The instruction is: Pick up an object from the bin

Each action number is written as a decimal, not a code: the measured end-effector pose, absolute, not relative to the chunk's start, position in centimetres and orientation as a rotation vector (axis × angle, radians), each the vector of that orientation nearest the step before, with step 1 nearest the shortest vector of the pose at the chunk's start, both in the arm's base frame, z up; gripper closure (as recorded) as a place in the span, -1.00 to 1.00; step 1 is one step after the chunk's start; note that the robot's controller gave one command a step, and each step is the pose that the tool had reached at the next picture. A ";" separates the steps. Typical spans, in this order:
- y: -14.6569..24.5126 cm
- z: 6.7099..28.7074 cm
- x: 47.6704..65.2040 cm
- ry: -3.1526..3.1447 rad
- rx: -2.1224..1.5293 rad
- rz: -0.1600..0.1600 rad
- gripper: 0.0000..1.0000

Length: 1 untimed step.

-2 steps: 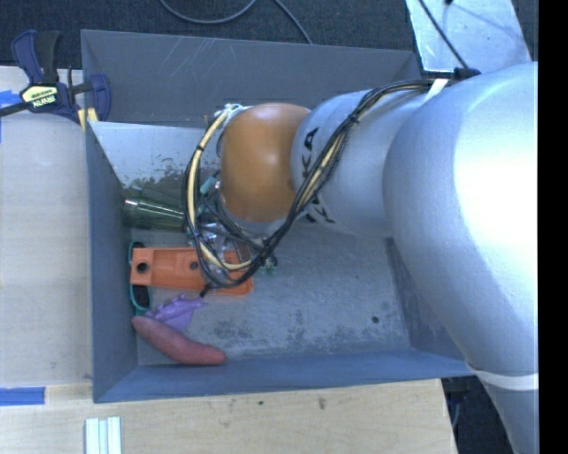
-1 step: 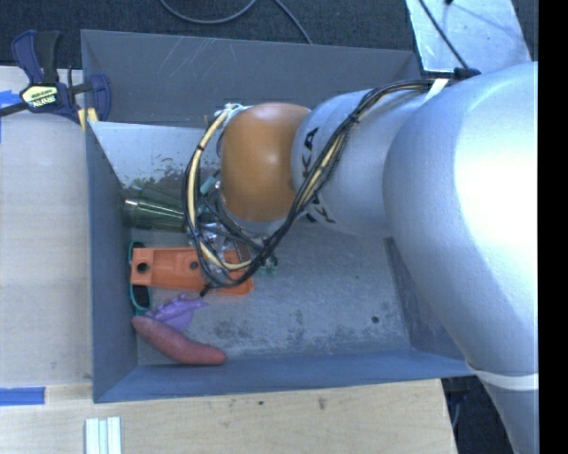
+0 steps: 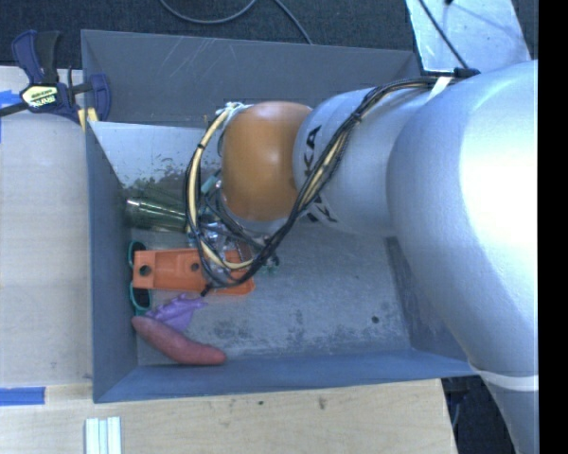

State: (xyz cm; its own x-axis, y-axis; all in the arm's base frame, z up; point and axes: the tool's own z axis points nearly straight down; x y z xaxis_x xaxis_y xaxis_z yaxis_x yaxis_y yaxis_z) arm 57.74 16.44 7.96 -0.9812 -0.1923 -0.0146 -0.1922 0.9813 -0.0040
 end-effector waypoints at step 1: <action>16.4 9.5 57.6 3.115 -0.302 -0.005 1.00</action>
Offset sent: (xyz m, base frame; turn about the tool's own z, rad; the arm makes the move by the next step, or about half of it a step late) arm 0.0000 0.0000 0.0521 0.0000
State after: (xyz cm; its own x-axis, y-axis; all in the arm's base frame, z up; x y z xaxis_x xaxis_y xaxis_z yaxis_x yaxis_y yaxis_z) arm 57.65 16.40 9.53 -0.9813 -0.1921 -0.0115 -0.1921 0.9814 -0.0043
